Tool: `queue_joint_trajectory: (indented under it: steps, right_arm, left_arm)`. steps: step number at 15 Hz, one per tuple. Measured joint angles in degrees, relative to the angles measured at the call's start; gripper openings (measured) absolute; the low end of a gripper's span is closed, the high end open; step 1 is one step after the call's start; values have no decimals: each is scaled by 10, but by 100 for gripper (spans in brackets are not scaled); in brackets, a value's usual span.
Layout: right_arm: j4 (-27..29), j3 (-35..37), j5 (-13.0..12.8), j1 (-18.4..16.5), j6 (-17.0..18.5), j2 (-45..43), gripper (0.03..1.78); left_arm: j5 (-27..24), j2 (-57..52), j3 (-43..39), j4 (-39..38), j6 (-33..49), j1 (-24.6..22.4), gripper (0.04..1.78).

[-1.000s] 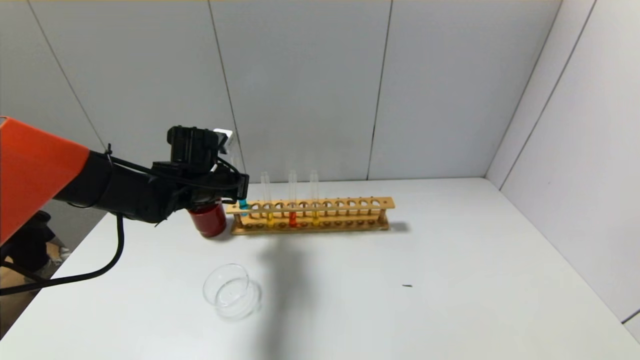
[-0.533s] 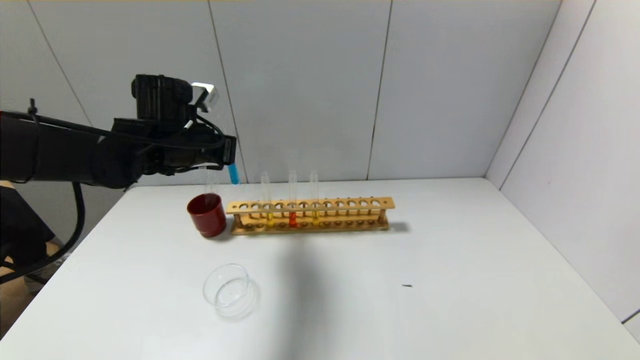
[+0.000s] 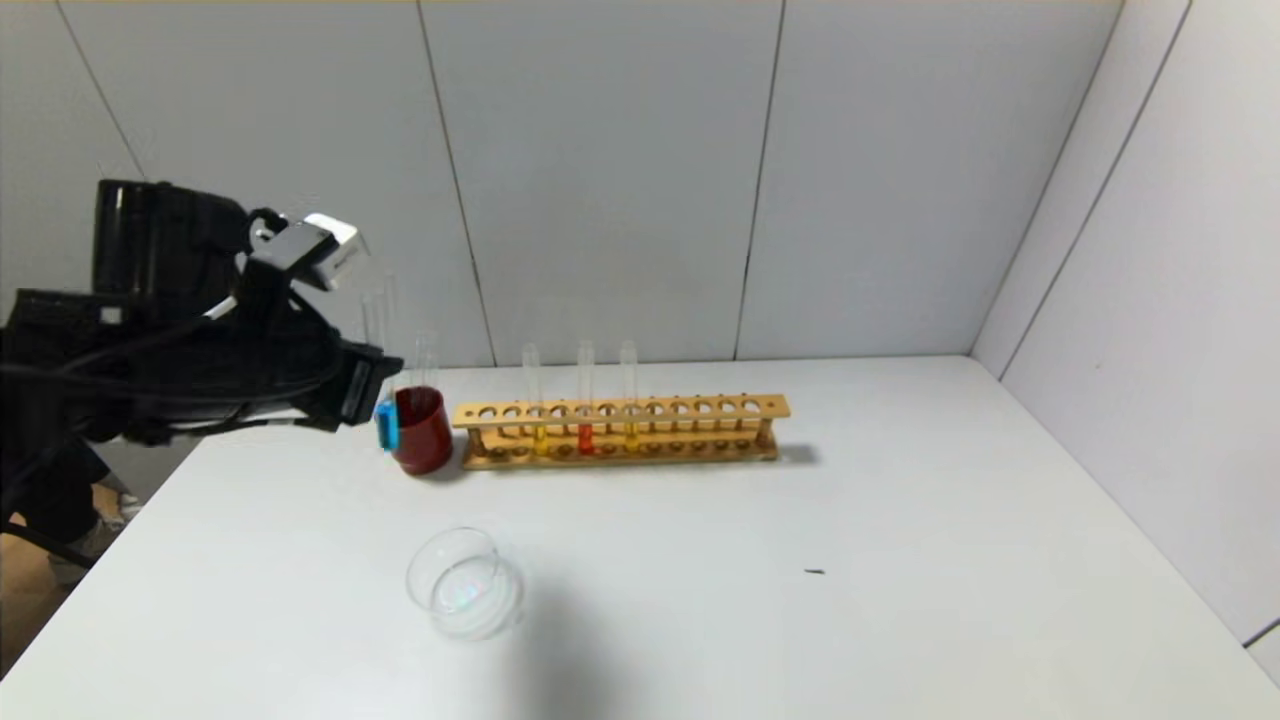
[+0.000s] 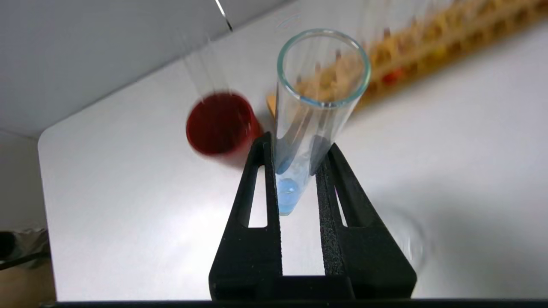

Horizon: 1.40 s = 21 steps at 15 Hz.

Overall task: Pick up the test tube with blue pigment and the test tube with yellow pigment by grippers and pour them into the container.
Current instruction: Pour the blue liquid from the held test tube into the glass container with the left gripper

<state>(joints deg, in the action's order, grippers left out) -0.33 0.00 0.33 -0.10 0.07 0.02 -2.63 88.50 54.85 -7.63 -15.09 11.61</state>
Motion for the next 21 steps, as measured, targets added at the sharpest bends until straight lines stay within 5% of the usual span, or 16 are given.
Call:
queue_joint_trajectory:
  steps: [7, 15, 21]
  right_arm:
    - [0, 0, 0, 0, 0, 0, 175]
    - [0, 0, 0, 0, 0, 0, 175]
    - [0, 0, 0, 0, 0, 0, 175]
  left_arm:
    - [-16, -90, -216, -105, -236, -67, 30]
    - [-26, -57, -231, -180, -598, -95, 30]
    - [-24, -9, -211, -190, -693, -89, 30]
